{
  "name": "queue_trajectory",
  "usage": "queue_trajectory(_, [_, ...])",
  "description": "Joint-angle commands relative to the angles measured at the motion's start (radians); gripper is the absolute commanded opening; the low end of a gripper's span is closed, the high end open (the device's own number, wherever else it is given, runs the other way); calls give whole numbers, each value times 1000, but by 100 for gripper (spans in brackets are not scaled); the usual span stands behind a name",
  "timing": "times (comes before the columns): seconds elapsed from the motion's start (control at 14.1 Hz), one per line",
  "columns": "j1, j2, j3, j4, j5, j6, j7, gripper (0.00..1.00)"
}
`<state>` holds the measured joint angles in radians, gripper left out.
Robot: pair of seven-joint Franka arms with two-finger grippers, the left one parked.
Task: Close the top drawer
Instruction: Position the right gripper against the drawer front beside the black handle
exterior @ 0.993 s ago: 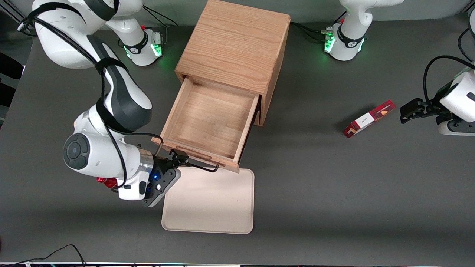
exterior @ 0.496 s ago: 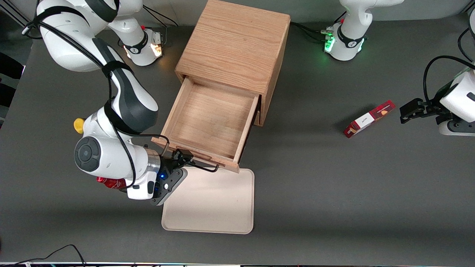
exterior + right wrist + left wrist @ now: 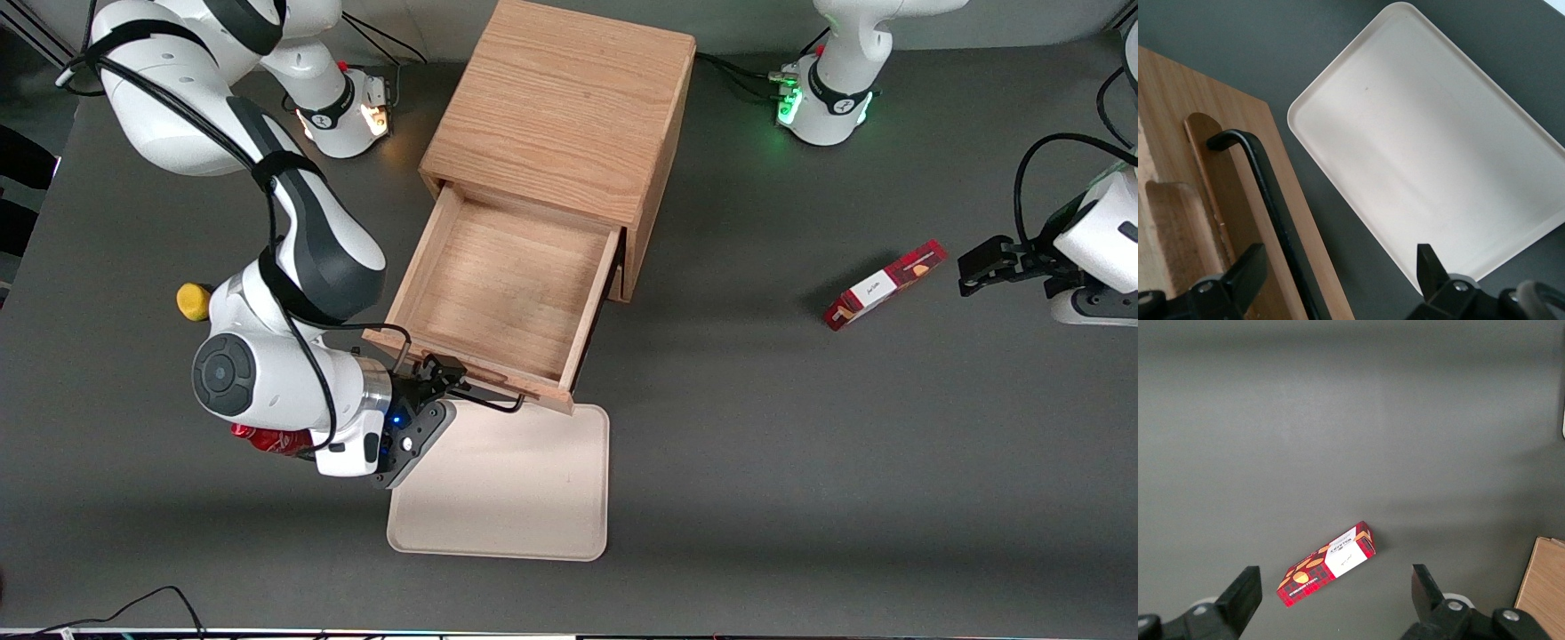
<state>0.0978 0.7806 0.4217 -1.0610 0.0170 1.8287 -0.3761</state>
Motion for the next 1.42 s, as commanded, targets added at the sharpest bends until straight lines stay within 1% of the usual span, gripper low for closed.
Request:
queue_trajectory(0.0, [3,-1,2,-11,-6,-2,-27,100])
queue_trajectory(0.35, [2,-1,2,-39,-31,3,-43,100])
queue_trajectory(1.35, [3,-136,3,-275,-29,75,-26,100])
